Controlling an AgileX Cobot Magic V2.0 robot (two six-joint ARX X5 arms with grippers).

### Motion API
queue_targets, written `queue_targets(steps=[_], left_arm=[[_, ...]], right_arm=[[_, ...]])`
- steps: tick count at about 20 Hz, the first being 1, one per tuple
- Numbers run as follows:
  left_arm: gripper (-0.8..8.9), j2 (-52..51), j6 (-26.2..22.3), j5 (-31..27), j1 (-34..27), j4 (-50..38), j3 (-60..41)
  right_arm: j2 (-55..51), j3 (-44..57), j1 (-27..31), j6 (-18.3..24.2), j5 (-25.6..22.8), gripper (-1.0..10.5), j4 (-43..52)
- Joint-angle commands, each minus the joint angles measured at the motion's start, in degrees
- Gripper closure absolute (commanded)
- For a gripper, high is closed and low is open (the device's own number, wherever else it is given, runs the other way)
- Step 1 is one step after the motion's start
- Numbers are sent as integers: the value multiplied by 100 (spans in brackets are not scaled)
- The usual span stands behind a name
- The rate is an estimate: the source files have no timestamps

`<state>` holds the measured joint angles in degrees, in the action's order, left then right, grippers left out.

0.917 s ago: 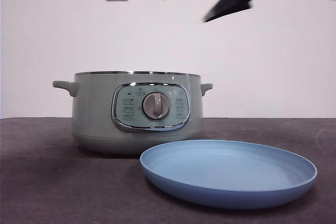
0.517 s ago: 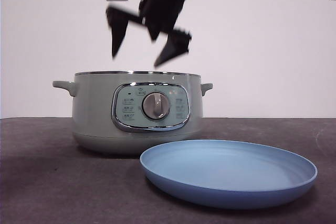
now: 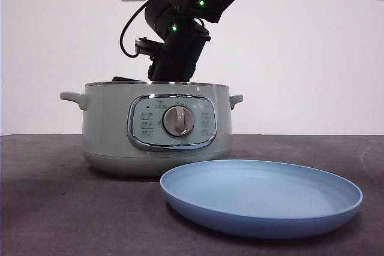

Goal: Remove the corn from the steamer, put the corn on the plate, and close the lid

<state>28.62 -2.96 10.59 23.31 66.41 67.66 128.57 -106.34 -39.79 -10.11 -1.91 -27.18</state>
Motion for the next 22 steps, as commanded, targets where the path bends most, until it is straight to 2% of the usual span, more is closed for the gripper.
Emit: queue_targets(steps=[1, 3, 4, 7, 11, 16, 20, 22], left_arm=[[822, -61, -9, -2, 0, -227, 55], [822, -59, -9, -2, 0, -225, 55], [822, -59, -7, -2, 0, -225, 55], [822, -59, -7, -2, -2, -227, 55], [822, -59, -4, -2, 0, -304, 55], [822, -59, -7, 11, 0, -492, 55], [822, -59, -7, 17, 0, -555, 55], [822, -59, -7, 17, 0, -555, 55]], right_arm=[[109, 0, -20, -83, -127, 573, -17], [109, 0, -20, -79, -140, 861, -63], [109, 0, -20, -79, -133, 969, -66], [11, -2, -17, -52, -133, 962, -35], [-1029, -2, -2, 175, -105, 963, -52], [-2837, 0, 101, 584, -109, 963, -1355], [-3646, 28, 205, 787, -144, 964, -2114], [-4028, 361, 321, 855, -144, 963, -2306]])
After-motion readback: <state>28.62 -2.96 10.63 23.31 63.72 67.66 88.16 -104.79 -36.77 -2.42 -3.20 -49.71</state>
